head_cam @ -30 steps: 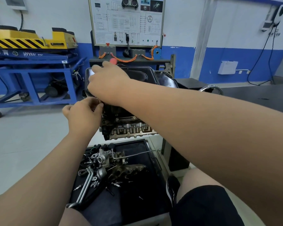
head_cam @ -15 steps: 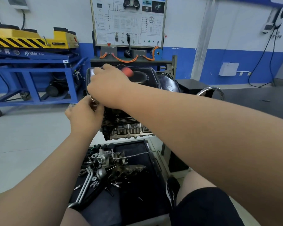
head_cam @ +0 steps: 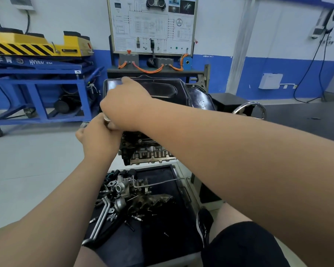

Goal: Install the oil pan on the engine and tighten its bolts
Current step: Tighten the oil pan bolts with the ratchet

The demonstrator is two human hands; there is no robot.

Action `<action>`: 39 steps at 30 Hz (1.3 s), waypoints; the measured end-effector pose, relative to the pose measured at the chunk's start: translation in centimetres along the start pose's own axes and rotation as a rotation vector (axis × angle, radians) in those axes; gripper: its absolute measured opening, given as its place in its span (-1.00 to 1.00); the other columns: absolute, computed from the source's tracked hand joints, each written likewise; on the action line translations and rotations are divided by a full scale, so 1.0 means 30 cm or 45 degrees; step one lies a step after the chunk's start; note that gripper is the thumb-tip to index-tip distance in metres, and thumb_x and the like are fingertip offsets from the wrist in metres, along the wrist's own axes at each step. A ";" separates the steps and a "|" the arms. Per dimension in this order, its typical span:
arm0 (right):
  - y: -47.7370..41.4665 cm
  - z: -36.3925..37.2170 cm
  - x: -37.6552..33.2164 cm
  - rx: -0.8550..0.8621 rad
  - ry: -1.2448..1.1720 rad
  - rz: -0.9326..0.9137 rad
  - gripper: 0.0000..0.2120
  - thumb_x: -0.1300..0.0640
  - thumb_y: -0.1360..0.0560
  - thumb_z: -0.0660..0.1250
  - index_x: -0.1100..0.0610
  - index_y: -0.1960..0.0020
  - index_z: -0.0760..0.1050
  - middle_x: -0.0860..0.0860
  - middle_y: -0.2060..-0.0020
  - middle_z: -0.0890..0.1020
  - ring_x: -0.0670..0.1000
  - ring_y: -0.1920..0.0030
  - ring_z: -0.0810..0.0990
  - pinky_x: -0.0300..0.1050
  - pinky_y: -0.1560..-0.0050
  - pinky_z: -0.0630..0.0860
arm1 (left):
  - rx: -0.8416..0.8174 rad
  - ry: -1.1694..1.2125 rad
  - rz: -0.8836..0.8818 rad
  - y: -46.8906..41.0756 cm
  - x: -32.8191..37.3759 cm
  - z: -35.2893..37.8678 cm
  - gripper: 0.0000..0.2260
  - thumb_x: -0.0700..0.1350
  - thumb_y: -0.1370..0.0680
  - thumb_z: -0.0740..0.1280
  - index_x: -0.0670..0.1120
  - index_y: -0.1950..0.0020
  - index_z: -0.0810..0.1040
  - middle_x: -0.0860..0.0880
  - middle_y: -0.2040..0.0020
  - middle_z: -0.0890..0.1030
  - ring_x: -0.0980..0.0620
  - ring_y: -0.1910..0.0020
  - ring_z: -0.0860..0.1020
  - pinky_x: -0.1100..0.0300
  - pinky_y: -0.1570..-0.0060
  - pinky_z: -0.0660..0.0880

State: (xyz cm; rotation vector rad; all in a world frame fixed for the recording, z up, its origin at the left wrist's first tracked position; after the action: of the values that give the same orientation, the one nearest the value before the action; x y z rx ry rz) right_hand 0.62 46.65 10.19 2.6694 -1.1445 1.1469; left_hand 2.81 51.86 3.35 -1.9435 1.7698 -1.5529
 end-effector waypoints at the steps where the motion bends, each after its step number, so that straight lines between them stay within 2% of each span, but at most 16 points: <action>1: 0.003 0.015 0.005 -0.058 -0.079 0.080 -0.83 -0.01 -0.53 0.13 0.03 0.17 0.40 -0.06 0.34 0.37 0.01 0.33 0.36 -0.04 0.09 0.27 | -0.016 -0.008 0.001 0.005 0.004 0.002 -0.69 -0.35 -0.40 0.15 -0.01 0.42 0.18 0.06 0.51 0.26 0.02 0.44 0.21 0.13 0.15 0.06; 2: 0.009 0.029 0.017 -0.103 -0.146 0.160 -0.82 -0.05 -0.52 0.12 0.01 0.12 0.42 -0.06 0.34 0.33 0.02 0.34 0.35 -0.06 0.16 0.27 | -0.034 0.019 0.012 0.010 0.009 0.005 -0.69 -0.37 -0.36 0.12 0.01 0.43 0.19 0.06 0.52 0.26 0.02 0.45 0.21 0.13 0.20 0.04; 4: 0.017 0.029 0.031 -0.108 -0.178 0.202 -0.84 -0.05 -0.52 0.14 -0.01 0.03 0.44 -0.05 0.29 0.33 0.06 0.24 0.40 -0.07 0.19 0.28 | -0.044 0.149 0.005 0.010 -0.005 0.004 -0.75 -0.30 -0.35 0.13 0.00 0.44 0.23 0.05 0.52 0.30 0.07 0.46 0.23 0.11 0.24 0.11; 7: 0.006 -0.007 -0.001 0.058 0.033 -0.048 -0.86 0.13 -0.56 0.15 0.02 -0.02 0.48 -0.07 0.13 0.49 0.08 -0.04 0.43 -0.03 0.03 0.25 | -0.071 0.310 -0.060 -0.007 -0.038 0.011 -0.73 -0.17 -0.49 0.25 -0.07 0.42 0.35 -0.01 0.49 0.41 0.04 0.44 0.31 0.04 0.15 0.25; 9: 0.002 -0.025 -0.017 0.142 0.167 -0.155 -0.79 0.21 -0.57 0.13 0.07 -0.11 0.51 -0.04 -0.02 0.56 0.10 -0.20 0.38 -0.02 -0.08 0.26 | -0.061 0.173 -0.026 -0.015 -0.034 0.008 -0.67 -0.10 -0.53 0.26 -0.07 0.43 0.31 0.00 0.50 0.39 0.01 0.43 0.32 0.04 0.11 0.24; 11: -0.003 -0.022 -0.025 0.098 0.149 -0.144 -0.81 0.21 -0.56 0.14 0.07 -0.06 0.51 -0.01 0.02 0.56 0.10 -0.14 0.41 -0.01 -0.11 0.27 | -0.008 0.068 -0.073 -0.017 -0.042 0.000 -0.67 -0.10 -0.52 0.24 -0.03 0.43 0.25 0.03 0.50 0.34 -0.08 0.36 0.31 0.06 0.10 0.18; 14: 0.006 -0.017 0.001 0.010 -0.022 0.012 -0.94 0.10 -0.53 0.17 0.00 0.12 0.35 -0.02 0.20 0.42 0.07 0.19 0.41 -0.03 0.05 0.31 | 0.009 0.011 -0.193 -0.010 -0.069 0.014 -0.83 -0.12 -0.47 0.22 -0.02 0.33 0.36 0.06 0.41 0.41 -0.09 0.19 0.40 0.03 0.05 0.17; 17: 0.025 0.003 0.028 -0.031 -0.068 0.064 -0.91 0.03 -0.52 0.18 0.01 0.13 0.33 -0.01 0.24 0.36 0.07 0.27 0.37 -0.07 0.18 0.37 | -0.038 0.000 -0.075 -0.010 -0.048 0.036 -0.88 -0.09 -0.47 0.22 -0.02 0.28 0.45 0.07 0.39 0.47 -0.02 0.22 0.43 0.08 0.09 0.11; 20: 0.036 0.012 0.044 -0.041 -0.127 0.049 -0.87 0.02 -0.52 0.21 0.02 0.14 0.29 -0.02 0.32 0.29 0.07 0.28 0.35 -0.05 0.17 0.42 | -0.038 0.004 0.040 -0.011 -0.032 0.036 -0.79 0.05 -0.50 0.22 -0.01 0.25 0.50 0.08 0.32 0.60 0.05 0.18 0.50 0.09 0.07 0.12; 22: 0.036 0.008 0.053 -0.029 -0.148 0.067 -0.92 0.05 -0.52 0.24 0.03 0.11 0.38 -0.02 0.30 0.30 0.07 0.29 0.34 -0.05 0.16 0.46 | -0.022 0.033 0.032 -0.013 -0.031 0.031 -0.75 0.13 -0.48 0.20 0.00 0.27 0.48 0.08 0.30 0.62 0.07 0.19 0.49 0.07 0.05 0.14; 24: 0.038 0.006 0.068 -0.023 -0.171 0.133 -0.88 0.04 -0.51 0.26 0.05 0.00 0.46 -0.01 0.24 0.32 0.04 0.32 0.31 -0.12 0.37 0.33 | -0.037 0.032 0.006 -0.018 -0.030 0.035 -0.75 0.14 -0.47 0.19 0.01 0.27 0.48 0.09 0.30 0.62 0.08 0.18 0.48 0.04 0.00 0.17; 26: 0.045 0.011 0.081 -0.014 -0.201 0.208 -0.80 -0.01 -0.50 0.27 0.06 -0.07 0.48 -0.01 0.19 0.35 0.05 0.27 0.34 -0.12 0.43 0.20 | -0.055 0.003 -0.009 -0.022 -0.033 0.039 -0.80 0.06 -0.48 0.23 0.00 0.25 0.52 0.08 0.30 0.62 0.09 0.21 0.48 0.05 -0.01 0.17; 31: 0.036 0.048 0.090 -0.026 -0.412 0.419 -0.72 -0.01 -0.49 0.28 0.05 -0.16 0.48 0.02 0.01 0.50 0.09 0.14 0.35 -0.06 0.25 0.30 | -0.047 -0.062 -0.043 -0.023 -0.032 0.022 -0.81 -0.17 -0.46 0.20 -0.05 0.37 0.40 0.02 0.44 0.46 0.08 0.39 0.34 0.10 0.09 0.12; 35: 0.043 0.068 0.093 -0.053 -0.529 0.427 -0.81 -0.03 -0.49 0.27 0.03 -0.04 0.46 -0.03 0.21 0.38 0.08 0.17 0.39 -0.09 0.32 0.27 | -0.087 -0.046 -0.029 -0.019 -0.027 0.019 -0.86 -0.14 -0.48 0.21 -0.08 0.23 0.53 -0.05 0.35 0.55 -0.01 0.30 0.37 0.10 0.07 0.12; 37: 0.054 0.068 0.092 -0.047 -0.508 0.356 -0.80 -0.06 -0.51 0.25 0.05 -0.02 0.46 -0.03 0.23 0.38 0.07 0.20 0.40 -0.10 0.32 0.28 | -0.081 -0.048 0.038 -0.011 -0.003 0.014 -0.85 -0.15 -0.49 0.21 -0.07 0.26 0.51 -0.03 0.40 0.51 -0.05 0.30 0.38 0.10 0.05 0.15; 39: 0.069 0.045 0.105 0.014 -0.566 0.321 -0.78 -0.08 -0.53 0.22 0.08 0.05 0.45 -0.03 0.27 0.38 0.05 0.23 0.39 -0.11 0.30 0.28 | 0.010 0.008 0.075 0.001 0.022 -0.021 -0.81 -0.13 -0.50 0.22 -0.07 0.32 0.42 -0.02 0.44 0.46 -0.12 0.32 0.40 0.06 0.05 0.27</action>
State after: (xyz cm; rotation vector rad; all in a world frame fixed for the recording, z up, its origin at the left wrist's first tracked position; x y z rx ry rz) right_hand 1.61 42.80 10.70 2.9412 -1.5736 0.5814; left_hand 2.23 51.67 4.02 -1.8670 1.8039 -1.5461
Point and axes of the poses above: each hand's wrist, its own y-axis away from the middle knuckle, its own z-axis out of the palm, x = y × z, the point moved 9 cm from there along -y, towards the middle knuckle
